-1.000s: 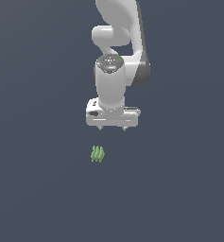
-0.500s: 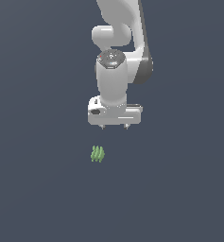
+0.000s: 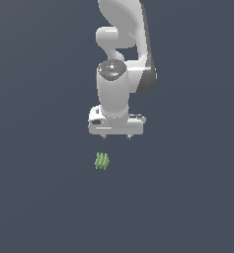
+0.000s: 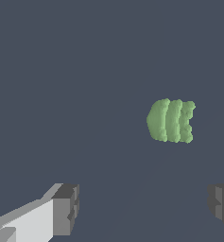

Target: Pick up the object and move it to a goal position.

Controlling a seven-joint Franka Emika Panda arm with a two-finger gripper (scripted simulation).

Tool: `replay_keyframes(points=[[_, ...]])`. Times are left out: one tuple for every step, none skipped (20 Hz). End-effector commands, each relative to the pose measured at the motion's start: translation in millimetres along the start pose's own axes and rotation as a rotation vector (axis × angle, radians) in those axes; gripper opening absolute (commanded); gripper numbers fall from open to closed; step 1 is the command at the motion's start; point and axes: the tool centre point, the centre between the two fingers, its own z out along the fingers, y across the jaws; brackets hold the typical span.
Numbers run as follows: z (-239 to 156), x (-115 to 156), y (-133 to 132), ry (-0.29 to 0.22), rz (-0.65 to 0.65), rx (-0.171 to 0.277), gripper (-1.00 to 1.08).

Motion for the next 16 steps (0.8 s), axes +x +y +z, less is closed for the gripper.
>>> replay_keyframes(points=[[8.4,6.6,7.9,-0.002,0.010,-0.004,1.00],[12.5,9.9,11.7,-0.003,0.014,-0.007,1.00],[17.0,13.3,15.9,-0.003,0.019,-0.009,1.00],[21.9,16.9,20.4,-0.004,0.024,-0.012,1.00],[27.2,20.6,25.3,-0.005,0.029,-0.015,1.00],[32.8,24.3,30.4,-0.006,0.035,-0.018,1.00],[38.2,27.7,35.3,-0.007,0.040,-0.021,1.00],[43.3,30.8,39.9,-0.007,0.045,-0.024,1.00],[48.0,33.5,44.1,-0.008,0.049,-0.027,1.00],[52.4,36.0,48.1,-0.009,0.053,-0.029,1.00],[56.5,38.1,51.7,-0.010,0.057,-0.032,1.00],[60.2,40.0,55.0,-0.010,0.060,-0.034,1.00],[63.5,41.7,58.0,-0.011,0.063,-0.036,1.00],[66.5,43.1,60.6,-0.011,0.065,-0.038,1.00],[69.1,44.3,62.9,-0.012,0.067,-0.040,1.00],[71.3,45.3,64.8,-0.012,0.069,-0.041,1.00]])
